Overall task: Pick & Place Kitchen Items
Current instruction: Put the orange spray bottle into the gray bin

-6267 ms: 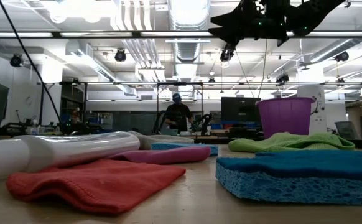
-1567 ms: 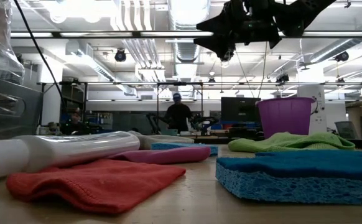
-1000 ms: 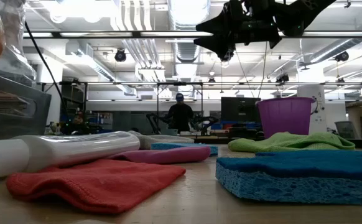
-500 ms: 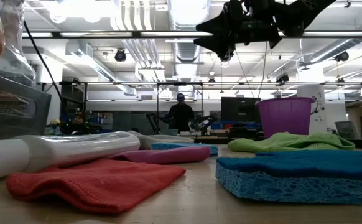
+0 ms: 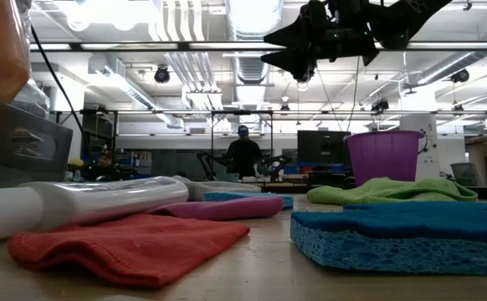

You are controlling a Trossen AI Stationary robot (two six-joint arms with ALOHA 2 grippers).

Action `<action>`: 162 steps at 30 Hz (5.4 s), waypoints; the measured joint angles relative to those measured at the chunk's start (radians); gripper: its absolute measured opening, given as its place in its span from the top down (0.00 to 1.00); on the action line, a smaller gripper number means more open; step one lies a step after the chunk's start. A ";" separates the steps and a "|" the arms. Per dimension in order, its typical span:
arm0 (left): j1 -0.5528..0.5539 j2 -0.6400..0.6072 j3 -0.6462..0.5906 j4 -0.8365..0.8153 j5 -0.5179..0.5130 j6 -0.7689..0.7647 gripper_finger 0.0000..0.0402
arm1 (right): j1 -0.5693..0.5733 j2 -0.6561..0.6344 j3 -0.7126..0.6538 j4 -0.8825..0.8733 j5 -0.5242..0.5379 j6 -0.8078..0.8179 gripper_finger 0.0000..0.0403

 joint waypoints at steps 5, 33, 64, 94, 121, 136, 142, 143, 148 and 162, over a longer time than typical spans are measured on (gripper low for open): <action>0.000 0.000 0.000 -0.004 0.000 0.003 0.74 | 0.000 0.000 0.000 0.000 0.000 0.000 0.16; -0.098 -0.167 0.019 -0.023 -0.033 0.214 0.96 | 0.161 0.160 0.008 -0.011 0.008 0.002 0.16; -0.102 -0.088 0.055 -0.116 -0.055 0.051 0.77 | 0.514 0.299 0.011 0.008 0.181 -0.111 0.16; -0.229 -0.184 0.141 -0.529 -0.277 -0.133 0.99 | 0.689 0.433 0.020 0.140 0.200 -0.026 0.37; -0.397 -0.164 0.129 -0.826 0.052 -0.570 1.00 | 0.756 0.596 0.259 0.173 0.004 -0.114 0.96; -0.397 -0.164 0.129 -0.818 0.027 -0.547 1.00 | 0.752 0.698 0.515 0.041 0.067 -0.123 0.96; -0.397 -0.164 0.129 -0.814 0.027 -0.542 1.00 | 0.756 0.653 0.520 0.074 0.075 -0.121 0.96; -0.397 -0.164 0.129 -0.814 0.026 -0.540 1.00 | 0.756 0.651 0.523 0.075 0.075 -0.120 0.96; -0.397 -0.164 0.129 -0.814 0.010 -0.531 1.00 | 0.755 0.646 0.559 0.080 0.095 -0.119 0.96; -0.397 -0.164 0.129 -0.814 0.010 -0.522 1.00 | 0.766 0.471 0.575 -0.440 0.263 -0.189 0.96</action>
